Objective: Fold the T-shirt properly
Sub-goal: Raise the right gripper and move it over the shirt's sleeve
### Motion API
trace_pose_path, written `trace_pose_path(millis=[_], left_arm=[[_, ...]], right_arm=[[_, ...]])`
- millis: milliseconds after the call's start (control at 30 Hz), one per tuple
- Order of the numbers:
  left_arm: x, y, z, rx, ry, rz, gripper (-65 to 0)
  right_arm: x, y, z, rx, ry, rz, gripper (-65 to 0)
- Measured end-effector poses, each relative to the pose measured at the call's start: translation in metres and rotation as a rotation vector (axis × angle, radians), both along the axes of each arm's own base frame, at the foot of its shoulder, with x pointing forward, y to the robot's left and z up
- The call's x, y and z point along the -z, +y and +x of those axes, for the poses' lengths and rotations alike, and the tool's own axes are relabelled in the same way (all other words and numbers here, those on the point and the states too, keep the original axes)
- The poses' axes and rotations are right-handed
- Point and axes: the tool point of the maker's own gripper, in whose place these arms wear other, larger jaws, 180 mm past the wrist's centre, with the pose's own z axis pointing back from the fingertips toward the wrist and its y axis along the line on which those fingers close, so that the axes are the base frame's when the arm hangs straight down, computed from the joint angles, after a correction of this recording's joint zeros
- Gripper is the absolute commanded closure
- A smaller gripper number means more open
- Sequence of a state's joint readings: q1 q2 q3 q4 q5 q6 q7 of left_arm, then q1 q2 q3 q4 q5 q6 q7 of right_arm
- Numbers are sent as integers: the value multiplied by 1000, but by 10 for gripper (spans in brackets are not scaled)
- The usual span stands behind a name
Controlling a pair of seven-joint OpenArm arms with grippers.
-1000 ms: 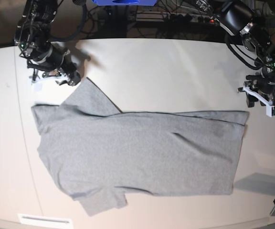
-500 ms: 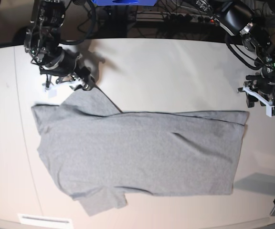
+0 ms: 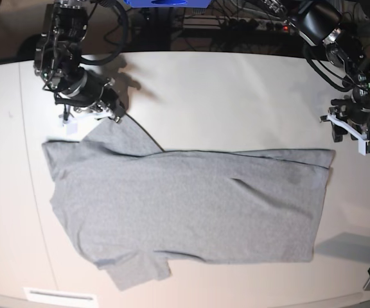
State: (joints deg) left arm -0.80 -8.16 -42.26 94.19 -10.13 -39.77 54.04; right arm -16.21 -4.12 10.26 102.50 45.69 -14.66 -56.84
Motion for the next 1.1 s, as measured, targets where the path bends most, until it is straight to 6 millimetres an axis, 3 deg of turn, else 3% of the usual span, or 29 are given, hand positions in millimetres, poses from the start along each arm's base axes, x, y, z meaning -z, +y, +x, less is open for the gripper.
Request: trace_pose_path(millis=[267,633,833,1100], left_arm=[[-2,0,2,0,-6,2,-289],[0,-1,0,3,1,-1,-289],[8,-1,-10,0,28,-3,-289],[12,-2,-15,3,43,-6,-289]], right_arm=[[-31,-2,15,-21,-81,98,-3],[-98,8,90,-90,-285,151,-3],[-81,9,114,-85,-231,163,-3],[-102,48,149,-176,-297,168,-3]])
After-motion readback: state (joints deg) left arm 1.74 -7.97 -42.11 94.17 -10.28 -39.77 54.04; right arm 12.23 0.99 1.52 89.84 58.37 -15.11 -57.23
